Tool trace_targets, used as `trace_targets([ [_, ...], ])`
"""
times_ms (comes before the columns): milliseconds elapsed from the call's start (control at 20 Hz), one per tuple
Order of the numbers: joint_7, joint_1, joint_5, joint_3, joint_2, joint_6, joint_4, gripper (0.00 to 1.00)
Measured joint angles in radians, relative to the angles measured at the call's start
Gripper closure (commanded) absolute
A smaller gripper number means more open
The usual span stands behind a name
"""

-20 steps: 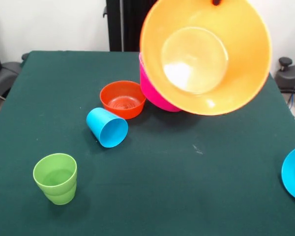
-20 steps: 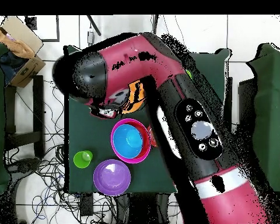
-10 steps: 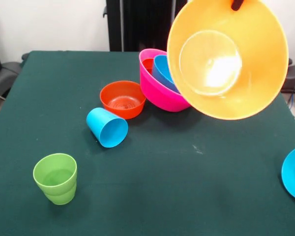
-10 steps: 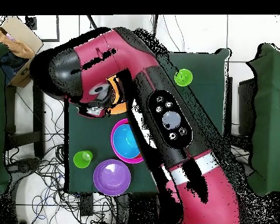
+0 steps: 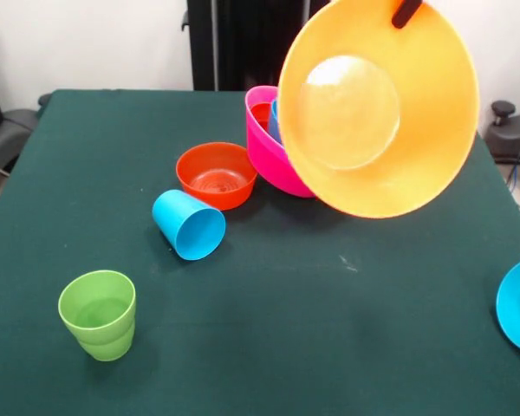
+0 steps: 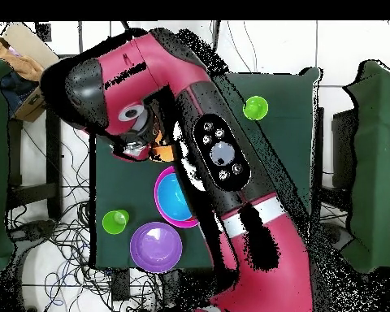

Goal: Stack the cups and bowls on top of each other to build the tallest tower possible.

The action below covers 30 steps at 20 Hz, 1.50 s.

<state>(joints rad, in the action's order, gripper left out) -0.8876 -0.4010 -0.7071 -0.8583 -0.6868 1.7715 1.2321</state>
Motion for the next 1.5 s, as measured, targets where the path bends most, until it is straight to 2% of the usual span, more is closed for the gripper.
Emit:
trace_targets([
  [550,0.000,0.087,-0.112,0.033,0.141,0.083,-0.184,1.00],
  [750,0.000,0.097,-0.088,0.028,0.178,0.087,-0.214,1.00],
  [950,0.000,0.047,0.000,-0.004,0.164,0.042,-0.177,1.00],
  [1050,0.000,-0.016,0.074,-0.036,0.134,-0.014,-0.135,1.00],
  [1250,0.000,-0.105,0.153,-0.071,0.077,-0.089,-0.082,1.00],
  [1300,0.000,-0.167,0.197,-0.096,0.033,-0.132,-0.047,1.00],
  [1500,0.000,-0.259,0.253,-0.138,-0.024,-0.198,0.005,1.00],
])
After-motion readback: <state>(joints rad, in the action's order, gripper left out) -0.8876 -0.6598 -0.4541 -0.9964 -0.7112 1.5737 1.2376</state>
